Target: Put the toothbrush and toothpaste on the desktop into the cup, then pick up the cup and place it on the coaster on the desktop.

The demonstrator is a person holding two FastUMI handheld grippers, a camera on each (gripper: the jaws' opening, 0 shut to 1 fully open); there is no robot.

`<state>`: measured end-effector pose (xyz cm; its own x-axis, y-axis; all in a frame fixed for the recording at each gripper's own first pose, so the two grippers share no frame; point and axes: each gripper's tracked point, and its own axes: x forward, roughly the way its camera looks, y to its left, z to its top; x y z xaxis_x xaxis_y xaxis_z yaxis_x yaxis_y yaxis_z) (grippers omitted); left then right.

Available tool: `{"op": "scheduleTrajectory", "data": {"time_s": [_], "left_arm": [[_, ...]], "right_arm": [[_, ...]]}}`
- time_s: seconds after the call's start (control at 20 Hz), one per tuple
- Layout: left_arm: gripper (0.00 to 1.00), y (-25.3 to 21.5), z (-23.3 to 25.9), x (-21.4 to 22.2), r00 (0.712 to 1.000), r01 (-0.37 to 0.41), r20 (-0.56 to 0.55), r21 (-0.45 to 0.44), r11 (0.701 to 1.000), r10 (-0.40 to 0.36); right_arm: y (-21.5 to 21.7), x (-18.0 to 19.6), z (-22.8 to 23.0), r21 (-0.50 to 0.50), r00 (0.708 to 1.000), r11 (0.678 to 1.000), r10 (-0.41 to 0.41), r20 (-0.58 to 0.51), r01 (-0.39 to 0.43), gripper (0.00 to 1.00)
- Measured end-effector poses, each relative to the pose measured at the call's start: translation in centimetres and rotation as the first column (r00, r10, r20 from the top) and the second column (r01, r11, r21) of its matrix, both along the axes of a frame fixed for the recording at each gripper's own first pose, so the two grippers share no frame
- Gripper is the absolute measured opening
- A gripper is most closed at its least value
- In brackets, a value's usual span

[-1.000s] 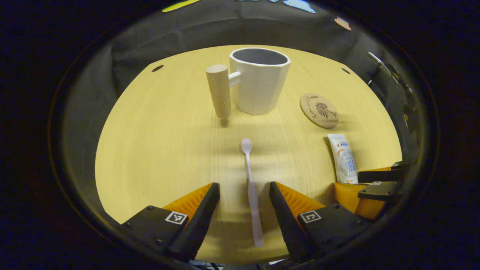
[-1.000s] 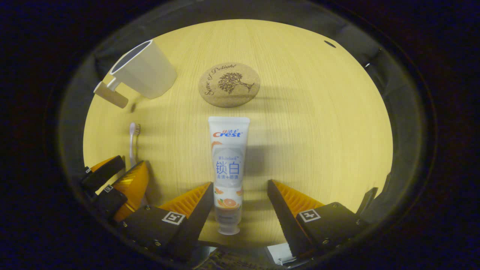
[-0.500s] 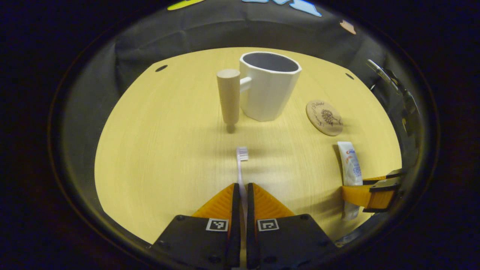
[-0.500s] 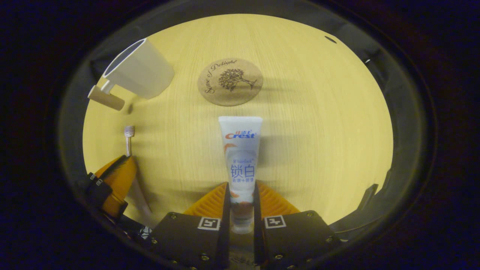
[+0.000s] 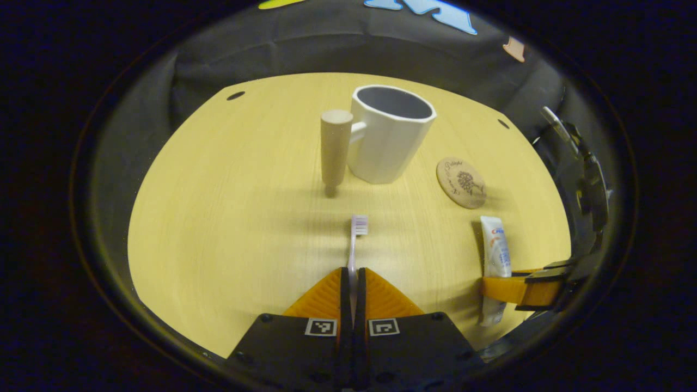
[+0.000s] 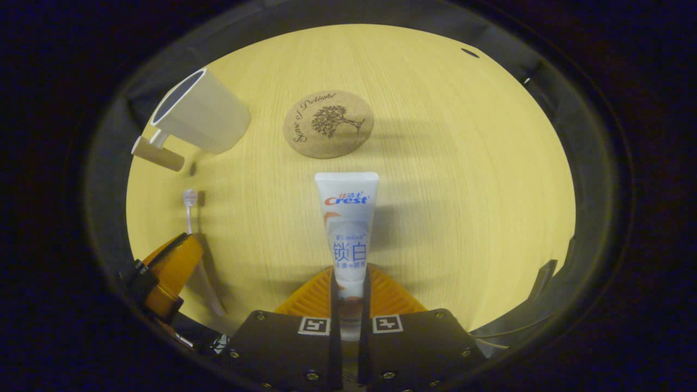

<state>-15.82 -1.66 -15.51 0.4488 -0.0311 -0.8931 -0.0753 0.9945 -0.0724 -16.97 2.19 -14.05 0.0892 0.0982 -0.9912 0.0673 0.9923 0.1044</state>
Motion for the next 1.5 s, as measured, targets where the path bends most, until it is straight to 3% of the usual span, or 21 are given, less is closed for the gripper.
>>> {"op": "scheduleTrajectory", "data": {"time_s": [0.3, 0.65, 1.0, 1.2, 1.5], "left_arm": [[0.07, -0.1, 5.7, 1.5, 0.993, 0.002, 0.117, -0.057, 0.998, 0.005], [0.07, 0.1, 7.9, 3.8, 0.964, 0.018, 0.267, -0.121, 0.992, 0.016], [0.07, -0.1, 12.4, 11.9, 0.894, 0.062, 0.448, -0.159, 0.985, 0.016], [0.07, 0.1, 14.3, 16.5, 0.850, 0.116, 0.527, -0.164, 0.980, -0.013], [0.07, -1.2, 13.6, 20.5, 0.788, 0.202, 0.608, -0.102, 0.974, -0.099]], "right_arm": [[-0.2, 0.1, 1.7, 0.041, 0.998, 0.998, -0.049, 0.025, 0.048, 0.14], [-0.5, 1.6, 4.9, 0.082, 0.991, 0.993, -0.088, 0.105, 0.080, 0.14], [-0.5, 1.1, 5.7, 0.107, 0.988, 0.991, -0.092, 0.126, 0.079, 0.14], [-0.6, 1.1, 5.8, 0.122, 0.986, 0.988, -0.106, 0.132, 0.090, 0.13], [-0.4, 1.2, 5.9, 0.129, 0.982, 0.984, -0.140, 0.127, 0.124, 0.13]]}}
